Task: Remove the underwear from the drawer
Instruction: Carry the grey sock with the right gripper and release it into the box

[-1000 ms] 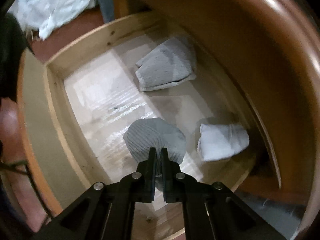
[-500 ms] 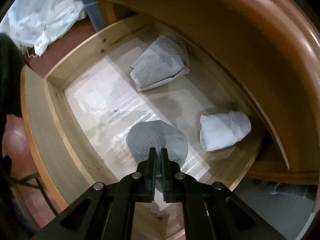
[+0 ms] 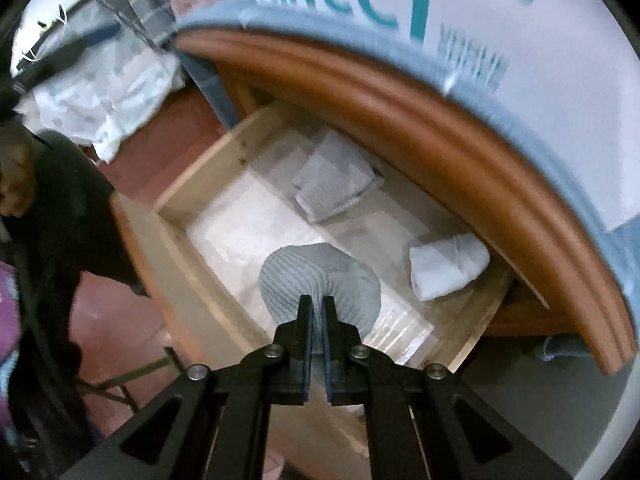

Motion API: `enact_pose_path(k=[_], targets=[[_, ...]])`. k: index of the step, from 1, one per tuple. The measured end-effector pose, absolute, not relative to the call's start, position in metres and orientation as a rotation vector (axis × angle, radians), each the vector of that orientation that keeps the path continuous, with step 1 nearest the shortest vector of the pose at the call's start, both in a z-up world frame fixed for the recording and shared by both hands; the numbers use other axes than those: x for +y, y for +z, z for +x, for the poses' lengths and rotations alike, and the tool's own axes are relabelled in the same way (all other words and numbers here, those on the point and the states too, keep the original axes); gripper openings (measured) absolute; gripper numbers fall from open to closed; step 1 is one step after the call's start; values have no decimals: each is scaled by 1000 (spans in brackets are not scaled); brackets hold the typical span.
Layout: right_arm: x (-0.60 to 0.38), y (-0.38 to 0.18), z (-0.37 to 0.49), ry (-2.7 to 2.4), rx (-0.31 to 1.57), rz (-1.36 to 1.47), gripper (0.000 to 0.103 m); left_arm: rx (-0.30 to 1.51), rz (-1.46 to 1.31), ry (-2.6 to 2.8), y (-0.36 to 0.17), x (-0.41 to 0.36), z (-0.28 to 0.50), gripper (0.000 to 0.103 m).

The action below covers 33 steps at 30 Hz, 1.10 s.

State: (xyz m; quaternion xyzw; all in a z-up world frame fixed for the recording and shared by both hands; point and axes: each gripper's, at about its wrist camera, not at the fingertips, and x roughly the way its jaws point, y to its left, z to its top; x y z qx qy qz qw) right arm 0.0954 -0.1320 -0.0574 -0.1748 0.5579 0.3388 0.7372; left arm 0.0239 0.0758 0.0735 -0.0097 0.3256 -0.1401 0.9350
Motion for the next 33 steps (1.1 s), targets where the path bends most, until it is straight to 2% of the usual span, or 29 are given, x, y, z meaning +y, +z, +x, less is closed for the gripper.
enact_pose_path(k=[14,22,27,33], targets=[[-157,108,71,739,963,-153,4,714,-12,-278,69,70,30,103],[-178,208,100,653,771,-67,4,734,17,-287,66,66,30,103],[-185,219,145,557,761,-44,4,735,41,-297,65,61,28,103],[-190,177,197,454,835,-28,4,744,75,-301,63,56,28,103]])
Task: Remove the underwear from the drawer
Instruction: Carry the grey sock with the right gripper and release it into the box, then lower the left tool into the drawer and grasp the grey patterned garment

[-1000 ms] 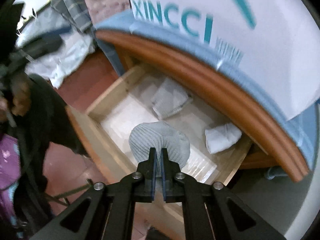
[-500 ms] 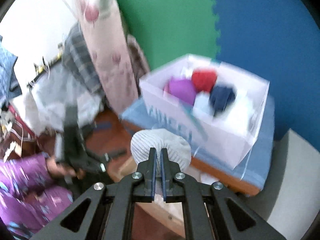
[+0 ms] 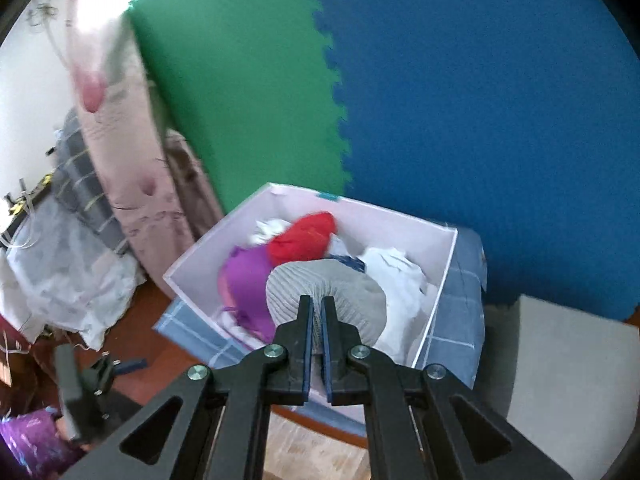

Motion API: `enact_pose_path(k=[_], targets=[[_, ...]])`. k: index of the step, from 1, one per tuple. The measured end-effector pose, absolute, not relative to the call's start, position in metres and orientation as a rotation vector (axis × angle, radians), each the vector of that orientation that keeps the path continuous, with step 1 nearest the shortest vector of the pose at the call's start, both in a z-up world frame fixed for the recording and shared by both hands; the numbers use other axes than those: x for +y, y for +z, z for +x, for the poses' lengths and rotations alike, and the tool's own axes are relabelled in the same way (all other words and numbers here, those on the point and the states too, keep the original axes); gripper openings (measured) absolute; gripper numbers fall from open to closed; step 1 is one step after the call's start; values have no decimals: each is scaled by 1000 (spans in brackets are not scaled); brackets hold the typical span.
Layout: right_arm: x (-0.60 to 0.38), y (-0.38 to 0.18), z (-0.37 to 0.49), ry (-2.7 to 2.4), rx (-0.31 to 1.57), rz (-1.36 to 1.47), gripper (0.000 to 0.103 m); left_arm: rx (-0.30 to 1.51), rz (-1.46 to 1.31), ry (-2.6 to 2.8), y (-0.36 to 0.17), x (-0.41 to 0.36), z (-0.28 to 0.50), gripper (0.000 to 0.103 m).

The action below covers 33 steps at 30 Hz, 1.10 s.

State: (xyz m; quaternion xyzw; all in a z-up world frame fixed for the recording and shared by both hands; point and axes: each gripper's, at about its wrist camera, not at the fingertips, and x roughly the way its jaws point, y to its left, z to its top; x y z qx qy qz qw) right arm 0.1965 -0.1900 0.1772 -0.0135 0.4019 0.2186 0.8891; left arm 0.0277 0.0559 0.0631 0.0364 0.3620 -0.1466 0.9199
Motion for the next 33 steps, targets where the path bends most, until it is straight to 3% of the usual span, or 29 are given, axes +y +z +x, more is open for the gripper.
enact_pose_path(k=[8,19,27,33], targets=[[-189,118,222,382,932,-18,4,766,116,-297,59,48,29,103],[-174,85,225,390,991,-27,5,780,225,-283,51,32,27,103],[-187,117,196,401,811,17,7,784,301,-279,46,22,26,103],[-215,131,125,489,653,150,16,785,354,-281,42,15,25,103]])
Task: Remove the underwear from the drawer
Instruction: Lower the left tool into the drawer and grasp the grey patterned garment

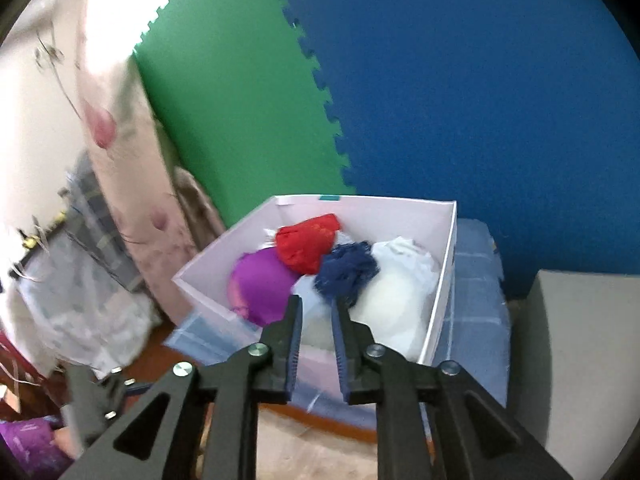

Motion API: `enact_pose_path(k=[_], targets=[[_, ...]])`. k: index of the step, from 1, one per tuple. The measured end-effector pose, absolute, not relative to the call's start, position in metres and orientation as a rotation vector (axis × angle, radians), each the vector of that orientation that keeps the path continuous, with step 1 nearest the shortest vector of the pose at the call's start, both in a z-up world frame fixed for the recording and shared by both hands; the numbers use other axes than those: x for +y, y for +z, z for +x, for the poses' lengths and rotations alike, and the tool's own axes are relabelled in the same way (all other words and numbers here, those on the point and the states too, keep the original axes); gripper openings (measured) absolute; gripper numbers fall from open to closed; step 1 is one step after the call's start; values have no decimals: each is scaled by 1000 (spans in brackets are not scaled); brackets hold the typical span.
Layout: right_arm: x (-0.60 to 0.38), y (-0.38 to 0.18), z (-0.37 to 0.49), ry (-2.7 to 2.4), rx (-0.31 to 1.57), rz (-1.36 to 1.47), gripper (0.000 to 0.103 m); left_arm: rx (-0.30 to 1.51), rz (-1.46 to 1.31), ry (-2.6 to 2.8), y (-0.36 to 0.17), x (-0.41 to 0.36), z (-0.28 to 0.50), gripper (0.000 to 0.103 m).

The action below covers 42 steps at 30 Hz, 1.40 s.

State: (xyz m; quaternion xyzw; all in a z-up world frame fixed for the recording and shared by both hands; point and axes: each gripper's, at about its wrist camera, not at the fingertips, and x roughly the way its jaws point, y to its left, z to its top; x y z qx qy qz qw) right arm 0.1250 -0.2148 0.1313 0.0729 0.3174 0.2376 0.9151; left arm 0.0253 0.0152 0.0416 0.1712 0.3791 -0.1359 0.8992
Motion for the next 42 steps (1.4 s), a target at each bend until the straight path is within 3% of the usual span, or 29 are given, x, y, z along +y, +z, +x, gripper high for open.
enact_pose_path(k=[6,12,17,26,39,42], targets=[[-255,89,71,494,681,284,18,793,429,-273,33,3,25,103],[-315,18,59,438,799,631,21,855,583,-302,9,-30,33,103],[-324,27,52,485,737,660,21,833,794,-283,-21,-71,43,103],[-328,29,42,555,731,675,21,1003,979,-210,-94,-118,89,103],[-330,29,43,633,730,749,21,1097,1053,-76,-144,-114,132,103],[-329,26,44,643,741,761,26,1094,1136,-71,-162,-111,135,103]])
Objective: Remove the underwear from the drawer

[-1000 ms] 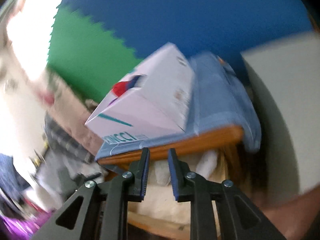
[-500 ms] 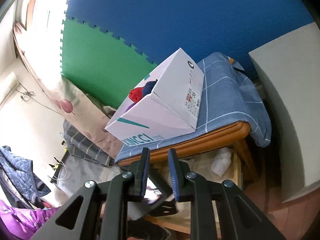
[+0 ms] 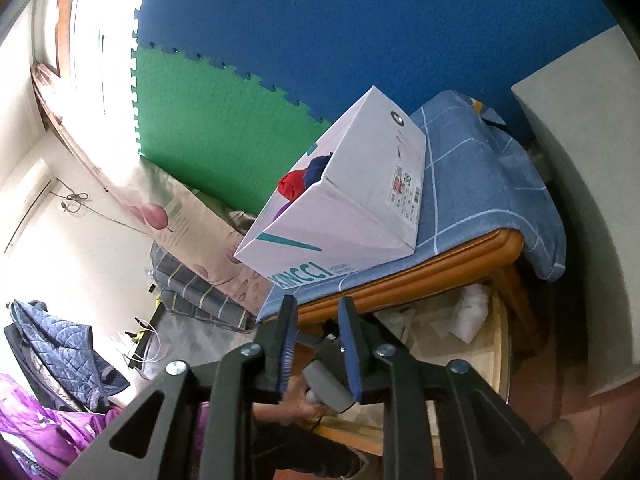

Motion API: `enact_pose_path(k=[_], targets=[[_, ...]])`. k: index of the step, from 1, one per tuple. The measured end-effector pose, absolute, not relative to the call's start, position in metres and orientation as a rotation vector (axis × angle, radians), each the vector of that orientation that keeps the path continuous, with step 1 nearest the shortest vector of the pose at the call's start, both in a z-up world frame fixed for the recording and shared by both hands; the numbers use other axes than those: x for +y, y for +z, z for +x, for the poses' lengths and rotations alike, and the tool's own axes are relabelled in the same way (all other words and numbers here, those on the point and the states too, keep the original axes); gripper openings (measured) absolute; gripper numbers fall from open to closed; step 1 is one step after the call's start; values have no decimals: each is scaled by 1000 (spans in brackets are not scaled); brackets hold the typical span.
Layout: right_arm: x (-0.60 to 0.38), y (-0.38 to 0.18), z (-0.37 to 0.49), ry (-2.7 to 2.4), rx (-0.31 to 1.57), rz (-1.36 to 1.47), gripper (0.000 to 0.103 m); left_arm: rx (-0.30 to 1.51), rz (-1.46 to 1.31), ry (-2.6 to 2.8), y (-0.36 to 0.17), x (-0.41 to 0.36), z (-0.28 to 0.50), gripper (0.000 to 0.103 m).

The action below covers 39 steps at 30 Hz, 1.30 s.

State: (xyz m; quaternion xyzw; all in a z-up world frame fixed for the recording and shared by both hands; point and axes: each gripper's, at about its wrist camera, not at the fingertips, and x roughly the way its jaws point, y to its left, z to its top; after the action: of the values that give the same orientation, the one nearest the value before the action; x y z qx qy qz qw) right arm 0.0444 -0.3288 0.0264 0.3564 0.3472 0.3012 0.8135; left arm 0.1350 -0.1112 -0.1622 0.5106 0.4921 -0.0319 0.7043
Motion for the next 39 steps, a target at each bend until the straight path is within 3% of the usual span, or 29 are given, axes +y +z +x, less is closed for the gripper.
enact_pose_path(k=[10,11,12,13,18,20,39], targets=[[-323,18,50,674,777,806,29,880,1297,-168,-169,-109,104,101],[-322,17,50,673,781,809,31,877,1289,-189,-168,-107,102,93],[-322,16,50,671,783,815,31,897,1261,-229,-165,-106,100,78],[-323,15,50,671,784,822,31,969,1195,-286,-163,-103,104,25],[-330,12,49,658,780,863,31,972,1211,-246,-164,-99,104,22],[-332,11,49,651,775,879,38,955,1217,-251,-162,-92,104,20],[-341,-12,55,557,865,934,39,699,1204,-382,-36,-91,-9,19]])
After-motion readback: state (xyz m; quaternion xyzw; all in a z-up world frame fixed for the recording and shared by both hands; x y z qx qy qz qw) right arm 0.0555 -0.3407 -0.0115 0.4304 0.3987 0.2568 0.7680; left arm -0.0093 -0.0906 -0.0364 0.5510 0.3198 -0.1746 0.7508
